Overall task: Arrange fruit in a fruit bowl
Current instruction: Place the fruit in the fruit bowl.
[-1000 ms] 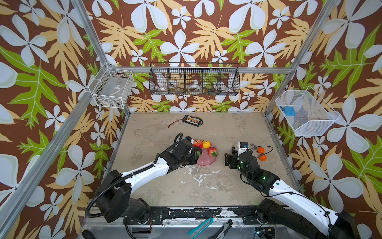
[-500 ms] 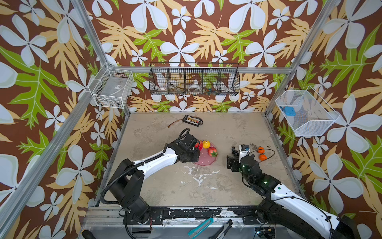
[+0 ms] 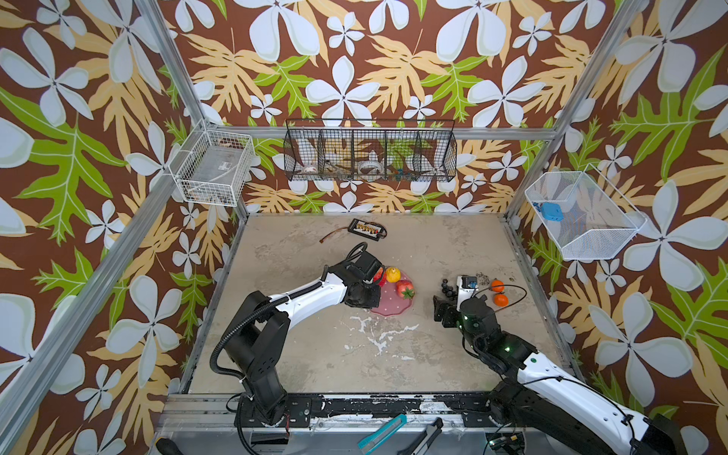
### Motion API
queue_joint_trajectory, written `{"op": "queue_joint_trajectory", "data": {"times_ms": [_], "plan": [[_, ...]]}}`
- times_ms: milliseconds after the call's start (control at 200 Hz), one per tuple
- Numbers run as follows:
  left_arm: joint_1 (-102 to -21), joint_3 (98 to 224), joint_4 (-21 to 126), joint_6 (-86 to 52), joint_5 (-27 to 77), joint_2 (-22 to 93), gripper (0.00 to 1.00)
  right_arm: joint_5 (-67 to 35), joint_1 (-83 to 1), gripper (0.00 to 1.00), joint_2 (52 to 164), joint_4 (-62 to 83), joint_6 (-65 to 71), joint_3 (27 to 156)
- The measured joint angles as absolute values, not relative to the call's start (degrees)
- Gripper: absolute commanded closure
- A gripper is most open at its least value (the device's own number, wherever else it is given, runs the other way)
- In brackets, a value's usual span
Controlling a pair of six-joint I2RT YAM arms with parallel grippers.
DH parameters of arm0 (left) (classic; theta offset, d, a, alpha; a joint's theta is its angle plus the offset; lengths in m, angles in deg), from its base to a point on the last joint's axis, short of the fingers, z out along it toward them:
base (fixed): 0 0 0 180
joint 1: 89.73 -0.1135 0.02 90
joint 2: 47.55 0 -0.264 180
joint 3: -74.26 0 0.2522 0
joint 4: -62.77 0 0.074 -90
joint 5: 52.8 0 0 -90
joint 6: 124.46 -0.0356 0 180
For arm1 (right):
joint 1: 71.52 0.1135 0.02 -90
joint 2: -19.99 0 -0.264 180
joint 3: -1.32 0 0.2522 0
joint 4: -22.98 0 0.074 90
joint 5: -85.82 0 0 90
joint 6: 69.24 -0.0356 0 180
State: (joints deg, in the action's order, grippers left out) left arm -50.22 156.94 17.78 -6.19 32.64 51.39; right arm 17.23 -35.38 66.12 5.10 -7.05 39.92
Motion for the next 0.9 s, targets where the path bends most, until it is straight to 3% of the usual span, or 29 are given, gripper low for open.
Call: {"op": "queue_joint_trajectory", "data": {"times_ms": [180,500,896], "plan": [[-50.79,156.9,17.39,-7.26,33.51,52.04,0.95,17.27,-35.36,0.13,65.88,5.1,-7.05,39.92],[-51.19,156.9,17.15,-8.18,36.03,52.31,0.74,17.25,-35.36,0.13,65.94,5.1,-7.07,39.85],[-51.32,156.62,17.13,-8.62,38.56,50.93,0.7,17.21,-35.36,0.13,66.36,5.1,-7.07,39.85]]}}
